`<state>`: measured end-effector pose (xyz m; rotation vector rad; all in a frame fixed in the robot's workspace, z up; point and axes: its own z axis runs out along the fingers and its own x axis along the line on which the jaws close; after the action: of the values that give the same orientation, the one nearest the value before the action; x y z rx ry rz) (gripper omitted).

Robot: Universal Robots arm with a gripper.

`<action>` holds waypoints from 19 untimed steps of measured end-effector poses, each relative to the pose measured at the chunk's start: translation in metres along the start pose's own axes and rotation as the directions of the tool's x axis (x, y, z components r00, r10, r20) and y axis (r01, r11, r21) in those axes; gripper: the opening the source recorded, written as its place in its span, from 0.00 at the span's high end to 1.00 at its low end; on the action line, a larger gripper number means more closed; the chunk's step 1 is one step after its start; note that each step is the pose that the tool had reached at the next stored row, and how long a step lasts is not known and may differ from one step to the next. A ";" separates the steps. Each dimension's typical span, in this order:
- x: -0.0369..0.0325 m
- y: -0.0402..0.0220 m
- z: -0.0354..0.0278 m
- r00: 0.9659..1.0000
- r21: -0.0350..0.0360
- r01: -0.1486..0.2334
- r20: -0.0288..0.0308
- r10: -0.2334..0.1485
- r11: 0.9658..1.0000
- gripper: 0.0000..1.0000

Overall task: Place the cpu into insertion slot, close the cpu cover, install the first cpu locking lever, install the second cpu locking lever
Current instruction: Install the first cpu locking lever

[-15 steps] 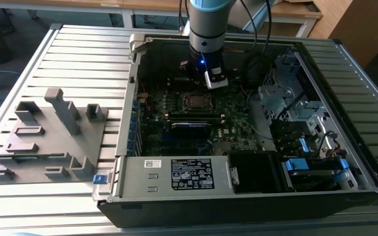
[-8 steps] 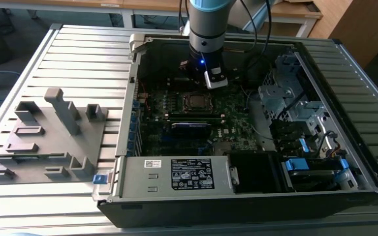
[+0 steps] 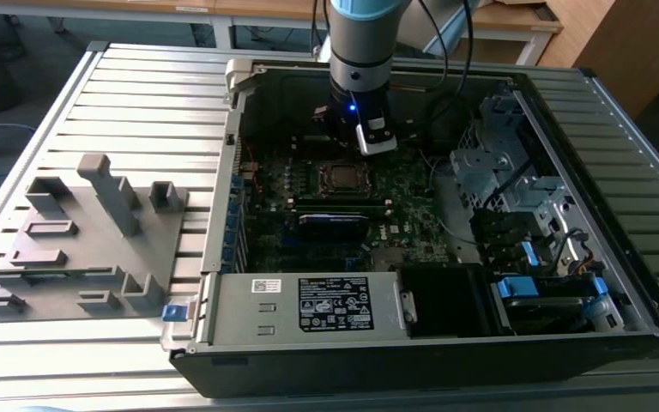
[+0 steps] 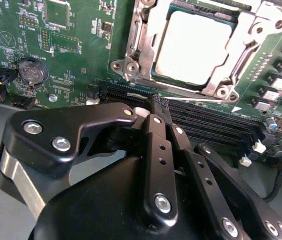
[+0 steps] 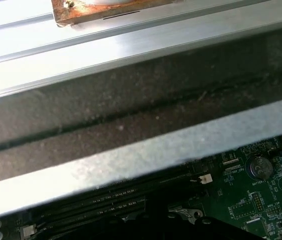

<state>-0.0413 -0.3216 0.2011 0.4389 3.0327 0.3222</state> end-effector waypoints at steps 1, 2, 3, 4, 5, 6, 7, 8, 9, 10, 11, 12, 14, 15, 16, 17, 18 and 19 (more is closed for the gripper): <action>0.0000 0.0000 0.0000 1.000 0.000 0.000 0.000 0.000 1.000 0.89; 0.0000 0.0000 0.0001 1.000 0.000 0.000 0.000 0.000 1.000 0.89; 0.0000 0.0000 0.0001 1.000 0.000 0.000 0.000 0.000 1.000 0.89; 0.0000 0.0000 0.0001 1.000 0.000 0.000 0.000 0.000 1.000 0.89; 0.0000 0.0000 0.0002 1.000 0.000 0.000 0.000 0.000 1.000 0.89; 0.0000 -0.0001 0.0006 1.000 -0.001 0.000 0.001 0.000 1.000 0.89; 0.0000 -0.0002 0.0010 1.000 -0.001 0.000 0.001 0.000 1.000 0.89; 0.0000 -0.0003 0.0013 1.000 0.000 0.000 0.001 0.000 1.000 0.89; 0.0000 -0.0003 0.0013 1.000 0.000 0.000 0.001 0.000 1.000 0.89; 0.0000 -0.0003 0.0013 1.000 0.000 0.000 0.001 0.000 1.000 0.89; 0.0000 -0.0003 0.0013 1.000 0.000 0.000 0.001 0.000 1.000 0.89; 0.0000 -0.0003 0.0013 1.000 0.000 0.000 0.001 0.000 1.000 0.89; 0.0001 -0.0002 0.0014 1.000 0.000 0.000 0.001 0.000 1.000 0.89; 0.0001 -0.0002 0.0015 1.000 0.000 0.000 0.001 0.000 1.000 0.89; 0.0001 -0.0002 0.0015 1.000 0.000 0.000 0.001 0.000 1.000 0.89; 0.0001 -0.0002 0.0016 1.000 0.000 0.000 0.002 0.000 1.000 0.89; 0.0001 -0.0002 0.0019 1.000 0.000 0.001 0.002 -0.001 1.000 0.89; 0.0001 -0.0003 0.0022 1.000 0.000 0.001 0.003 -0.001 1.000 0.89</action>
<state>-0.0413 -0.3214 0.1989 0.4380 3.0299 0.3212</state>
